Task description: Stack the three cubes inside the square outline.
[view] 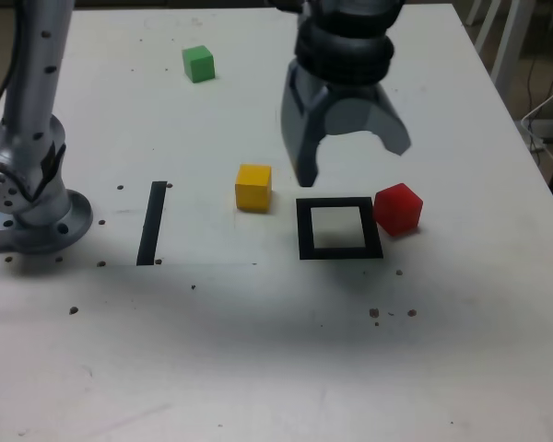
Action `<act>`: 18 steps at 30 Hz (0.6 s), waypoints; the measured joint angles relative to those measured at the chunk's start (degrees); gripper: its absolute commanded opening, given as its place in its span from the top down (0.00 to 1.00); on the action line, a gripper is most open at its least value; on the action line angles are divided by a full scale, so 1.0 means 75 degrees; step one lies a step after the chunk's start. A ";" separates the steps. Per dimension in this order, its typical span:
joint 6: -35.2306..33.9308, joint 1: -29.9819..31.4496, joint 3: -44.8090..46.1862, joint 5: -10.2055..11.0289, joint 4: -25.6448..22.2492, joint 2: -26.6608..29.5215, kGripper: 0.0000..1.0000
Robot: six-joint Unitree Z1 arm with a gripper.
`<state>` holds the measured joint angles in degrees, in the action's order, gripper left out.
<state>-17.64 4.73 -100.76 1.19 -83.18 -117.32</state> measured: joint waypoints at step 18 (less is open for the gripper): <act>-0.0204 -0.0244 -0.1058 -0.0155 0.0001 -0.1205 0.02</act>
<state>-19.17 2.90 -108.70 0.03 -83.18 -126.36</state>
